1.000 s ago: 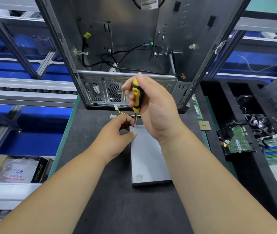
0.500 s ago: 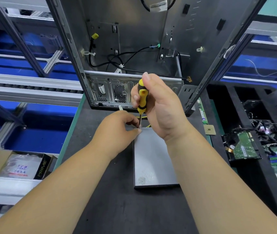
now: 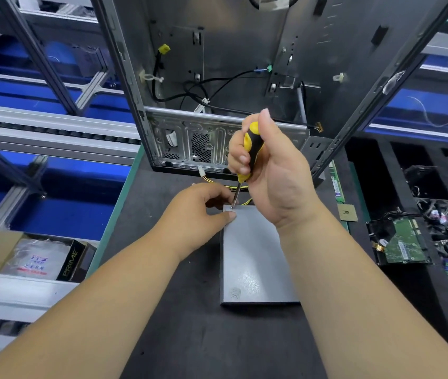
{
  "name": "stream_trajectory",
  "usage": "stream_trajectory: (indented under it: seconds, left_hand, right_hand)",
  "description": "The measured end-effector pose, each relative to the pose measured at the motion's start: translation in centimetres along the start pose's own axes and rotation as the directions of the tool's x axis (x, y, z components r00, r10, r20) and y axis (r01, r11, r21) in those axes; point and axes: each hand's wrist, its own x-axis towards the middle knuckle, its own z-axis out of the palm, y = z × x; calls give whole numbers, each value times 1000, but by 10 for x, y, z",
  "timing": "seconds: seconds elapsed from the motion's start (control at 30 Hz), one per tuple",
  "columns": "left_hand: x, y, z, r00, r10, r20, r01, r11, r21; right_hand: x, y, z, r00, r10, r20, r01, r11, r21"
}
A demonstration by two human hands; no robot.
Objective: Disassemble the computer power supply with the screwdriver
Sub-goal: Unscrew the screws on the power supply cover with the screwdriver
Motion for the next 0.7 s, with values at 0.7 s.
stream_trajectory:
  seconds: [0.7]
  left_hand:
    - [4,-7,2,996,-71,44,76,989,-128]
  right_hand:
    - [-4,-3,-3,998,-24,-54,24,1000,-4]
